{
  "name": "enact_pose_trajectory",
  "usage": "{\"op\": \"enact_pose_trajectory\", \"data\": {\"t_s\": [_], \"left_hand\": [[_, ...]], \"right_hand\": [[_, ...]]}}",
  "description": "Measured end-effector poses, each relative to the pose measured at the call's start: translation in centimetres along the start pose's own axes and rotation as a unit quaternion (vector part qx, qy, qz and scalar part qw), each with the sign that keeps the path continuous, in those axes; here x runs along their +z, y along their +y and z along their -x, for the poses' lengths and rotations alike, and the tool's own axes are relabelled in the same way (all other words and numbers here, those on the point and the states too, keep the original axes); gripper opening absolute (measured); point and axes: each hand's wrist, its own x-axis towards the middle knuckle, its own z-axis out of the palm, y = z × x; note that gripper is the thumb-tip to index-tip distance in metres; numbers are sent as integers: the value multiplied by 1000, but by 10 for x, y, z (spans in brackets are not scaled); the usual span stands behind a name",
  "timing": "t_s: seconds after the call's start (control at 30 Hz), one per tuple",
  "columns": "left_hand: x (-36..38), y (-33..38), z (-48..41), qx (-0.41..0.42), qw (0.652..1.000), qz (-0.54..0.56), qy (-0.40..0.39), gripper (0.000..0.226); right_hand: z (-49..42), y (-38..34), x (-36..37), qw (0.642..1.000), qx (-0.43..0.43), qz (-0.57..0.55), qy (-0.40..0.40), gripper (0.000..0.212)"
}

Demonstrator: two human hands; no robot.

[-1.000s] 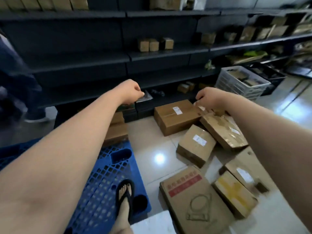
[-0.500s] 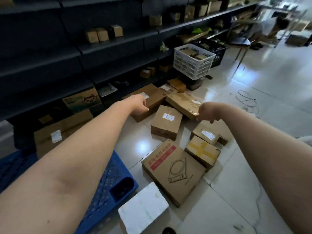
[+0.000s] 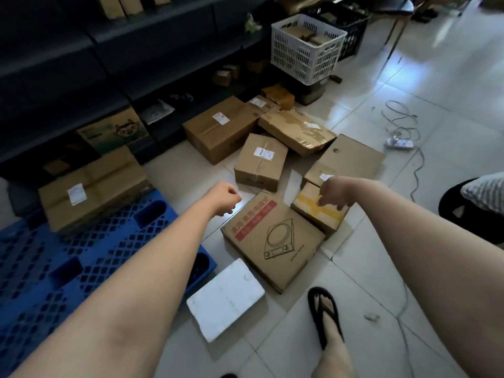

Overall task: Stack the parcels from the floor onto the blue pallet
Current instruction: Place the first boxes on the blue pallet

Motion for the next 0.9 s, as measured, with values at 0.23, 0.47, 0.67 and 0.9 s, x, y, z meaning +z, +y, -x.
{"op": "enact_pose_trajectory", "data": {"t_s": [0.23,0.47,0.67,0.9], "left_hand": [[90,26,-85,-97,994,-52,-10,20],[237,-25,-152,-274,947,162,30,18],[374,-142,-242,-394,875,275,58,27],[514,-255,-332,-498,788,350,92,78]], "right_hand": [[-117,80,-4,998,-45,19,-29,49],[-245,149,66,990,-106,83,-27,46],[-397,174,202,992,-80,61,-74,57],[-550,197,324,991,79,-108,-7,60]]}}
